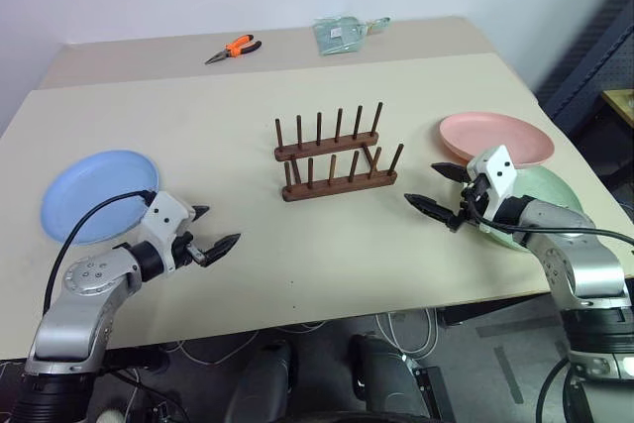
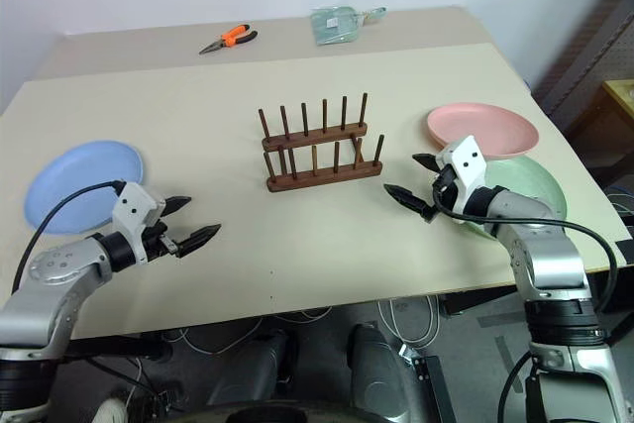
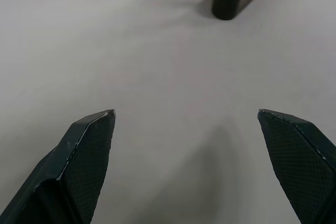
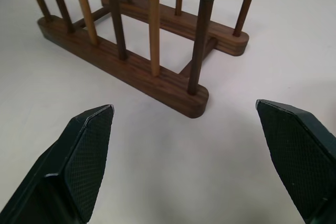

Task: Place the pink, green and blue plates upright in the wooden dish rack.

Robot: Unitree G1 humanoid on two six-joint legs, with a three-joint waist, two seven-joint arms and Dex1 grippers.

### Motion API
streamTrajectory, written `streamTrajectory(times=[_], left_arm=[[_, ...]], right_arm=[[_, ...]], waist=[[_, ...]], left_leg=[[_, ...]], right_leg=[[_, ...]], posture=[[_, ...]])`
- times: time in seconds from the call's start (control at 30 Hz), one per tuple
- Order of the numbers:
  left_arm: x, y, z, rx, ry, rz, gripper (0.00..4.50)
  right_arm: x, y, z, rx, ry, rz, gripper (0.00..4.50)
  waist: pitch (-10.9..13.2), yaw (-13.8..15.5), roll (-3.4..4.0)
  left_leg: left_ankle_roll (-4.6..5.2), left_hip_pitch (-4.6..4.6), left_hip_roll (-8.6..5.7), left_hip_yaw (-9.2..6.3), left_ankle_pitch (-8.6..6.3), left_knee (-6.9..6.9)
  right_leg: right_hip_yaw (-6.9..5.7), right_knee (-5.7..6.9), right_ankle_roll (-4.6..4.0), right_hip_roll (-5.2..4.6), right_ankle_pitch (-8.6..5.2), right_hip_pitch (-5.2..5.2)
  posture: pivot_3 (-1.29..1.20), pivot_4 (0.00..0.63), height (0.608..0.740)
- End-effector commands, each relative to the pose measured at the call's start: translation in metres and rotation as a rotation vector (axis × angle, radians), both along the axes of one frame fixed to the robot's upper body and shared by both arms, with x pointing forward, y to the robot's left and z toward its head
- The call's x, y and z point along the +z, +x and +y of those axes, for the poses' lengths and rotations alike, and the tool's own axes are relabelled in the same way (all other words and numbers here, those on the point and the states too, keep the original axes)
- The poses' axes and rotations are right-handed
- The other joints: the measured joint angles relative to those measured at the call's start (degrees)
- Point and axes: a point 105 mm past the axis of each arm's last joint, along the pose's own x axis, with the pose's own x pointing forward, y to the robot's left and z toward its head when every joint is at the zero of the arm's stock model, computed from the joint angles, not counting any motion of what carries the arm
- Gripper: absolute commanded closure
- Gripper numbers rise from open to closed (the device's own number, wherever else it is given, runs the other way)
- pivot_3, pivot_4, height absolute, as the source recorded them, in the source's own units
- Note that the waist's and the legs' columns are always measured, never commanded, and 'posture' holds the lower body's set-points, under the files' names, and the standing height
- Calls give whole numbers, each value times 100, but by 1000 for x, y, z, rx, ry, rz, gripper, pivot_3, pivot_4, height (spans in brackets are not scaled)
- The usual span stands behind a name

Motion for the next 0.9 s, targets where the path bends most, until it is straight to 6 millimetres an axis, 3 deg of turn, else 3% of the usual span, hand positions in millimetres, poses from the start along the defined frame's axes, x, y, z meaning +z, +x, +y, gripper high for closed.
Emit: streamTrajectory(times=[0.03,0.27,0.43,0.67,0.8,0.9], left_arm=[[4,2,-8,-23,9,-33,53],[2,9,-16,-37,-8,-42,53],[-7,30,-21,-78,6,-22,53],[-5,81,-80,-322,-3,0,53],[-14,93,-107,-446,21,75,53],[-21,98,-113,-473,62,86,875]], right_arm=[[9,8,2,-1,-7,-54,64],[13,16,9,-3,-40,-97,64],[6,6,12,-7,-9,-49,64],[0,-14,7,-107,-43,-83,64],[-1,-26,3,-164,-53,-96,64],[-2,-34,0,-192,-64,-99,0]], waist=[[0,5,1],[1,8,1],[0,36,0],[1,142,-4],[0,137,-4],[-2,106,-5]], left_leg=[[0,0,0,0,0,0],[0,0,-1,-1,0,0],[0,-1,-3,0,1,1],[2,-9,-16,1,0,11],[2,-13,-17,-3,0,12],[3,-8,-15,0,0,9]], right_leg=[[0,0,0,0,0,0],[-1,1,1,2,1,-1],[-1,1,1,3,1,-1],[-6,2,22,2,11,-1],[-11,1,27,3,12,-2],[-7,3,27,4,11,-2]], posture=[[0,150,738],[0,150,738],[0,150,738],[0,150,738],[0,150,738],[0,150,738]])
